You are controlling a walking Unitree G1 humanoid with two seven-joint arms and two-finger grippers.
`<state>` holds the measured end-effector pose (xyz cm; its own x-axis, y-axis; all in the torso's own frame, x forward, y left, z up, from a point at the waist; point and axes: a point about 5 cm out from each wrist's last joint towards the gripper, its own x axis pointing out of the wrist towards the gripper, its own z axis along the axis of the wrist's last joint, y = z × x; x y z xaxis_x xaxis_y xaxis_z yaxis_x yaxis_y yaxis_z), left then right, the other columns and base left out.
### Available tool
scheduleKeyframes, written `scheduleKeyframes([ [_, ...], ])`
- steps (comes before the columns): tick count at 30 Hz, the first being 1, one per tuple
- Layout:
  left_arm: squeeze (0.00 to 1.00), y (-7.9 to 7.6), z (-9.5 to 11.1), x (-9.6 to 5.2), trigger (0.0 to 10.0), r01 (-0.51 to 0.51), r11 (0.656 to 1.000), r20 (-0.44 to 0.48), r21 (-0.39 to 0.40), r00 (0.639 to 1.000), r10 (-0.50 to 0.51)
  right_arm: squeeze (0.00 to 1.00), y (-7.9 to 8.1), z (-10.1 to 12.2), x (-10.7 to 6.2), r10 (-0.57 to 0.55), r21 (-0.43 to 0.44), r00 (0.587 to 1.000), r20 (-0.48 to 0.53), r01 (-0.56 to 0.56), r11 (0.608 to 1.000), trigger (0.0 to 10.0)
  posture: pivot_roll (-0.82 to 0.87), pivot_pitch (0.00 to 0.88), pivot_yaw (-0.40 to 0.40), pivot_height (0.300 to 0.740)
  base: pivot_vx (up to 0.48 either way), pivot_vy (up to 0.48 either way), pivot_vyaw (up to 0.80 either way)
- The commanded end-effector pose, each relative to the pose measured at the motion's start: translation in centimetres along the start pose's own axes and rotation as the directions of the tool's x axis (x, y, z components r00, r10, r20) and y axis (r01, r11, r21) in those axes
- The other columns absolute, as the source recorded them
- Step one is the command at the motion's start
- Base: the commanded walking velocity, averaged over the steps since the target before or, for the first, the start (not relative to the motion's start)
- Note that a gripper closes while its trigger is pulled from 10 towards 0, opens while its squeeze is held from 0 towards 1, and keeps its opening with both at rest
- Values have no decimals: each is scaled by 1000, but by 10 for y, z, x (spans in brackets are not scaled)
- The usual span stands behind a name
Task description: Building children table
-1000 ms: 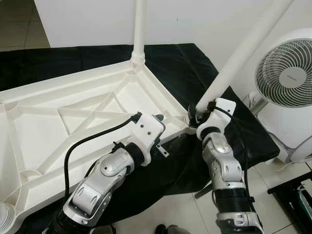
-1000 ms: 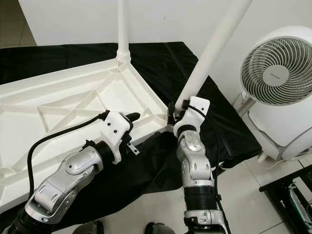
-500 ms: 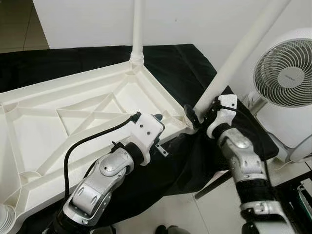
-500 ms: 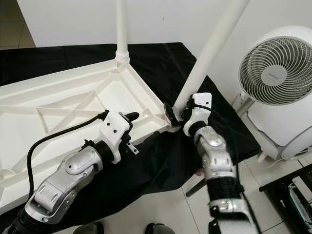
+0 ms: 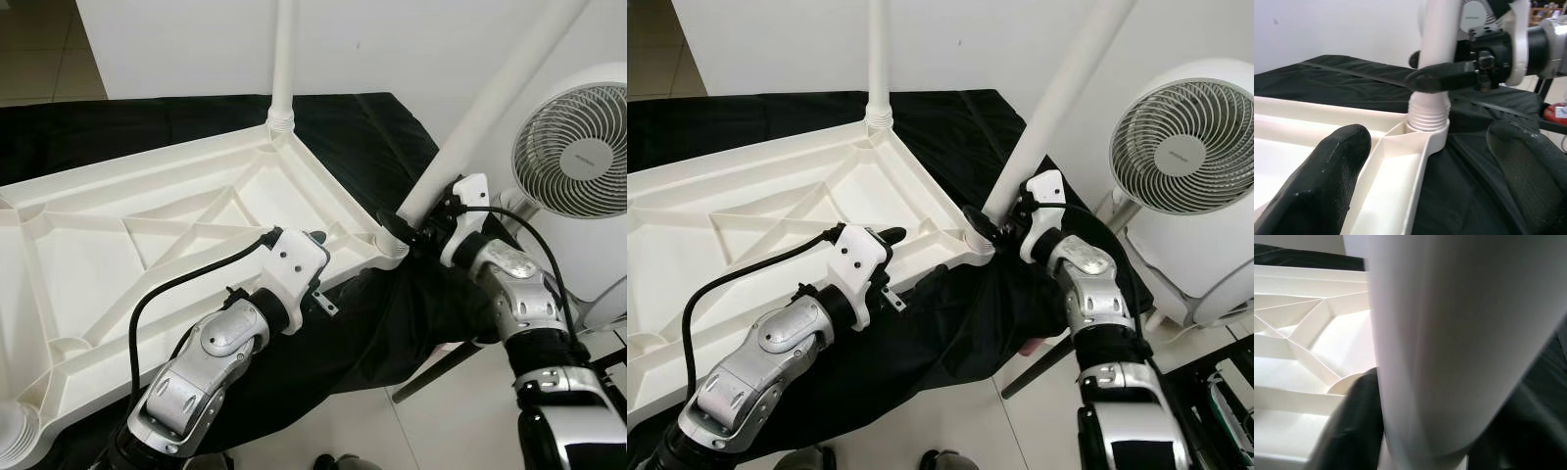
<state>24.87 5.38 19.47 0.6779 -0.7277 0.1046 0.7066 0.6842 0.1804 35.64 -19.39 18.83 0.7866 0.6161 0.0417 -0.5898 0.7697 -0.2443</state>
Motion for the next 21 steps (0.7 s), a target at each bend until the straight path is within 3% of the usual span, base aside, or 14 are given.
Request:
scheduleKeyframes([
  [1,0,-4,-1,-1,10000,34,999,-9,-1,999,-34,0,-2,-4,-2,6,19,1000,-17,-5,1000,0,84,104,-82,740,0,0,0],
  [7,0,-5,0,-2,10000,37,999,-9,-6,999,-37,0,-1,-11,-1,0,99,1000,-23,2,995,0,82,109,-78,740,0,0,0],
  [15,0,-6,0,-2,10000,40,999,-10,-10,999,-40,0,-1,-14,1,-13,115,1000,-26,16,993,0,81,117,-78,740,0,0,0],
  [21,0,-6,0,-3,10000,41,999,-9,-13,999,-41,0,-5,-24,1,-91,184,994,-61,101,978,0,80,122,-77,740,0,0,0],
])
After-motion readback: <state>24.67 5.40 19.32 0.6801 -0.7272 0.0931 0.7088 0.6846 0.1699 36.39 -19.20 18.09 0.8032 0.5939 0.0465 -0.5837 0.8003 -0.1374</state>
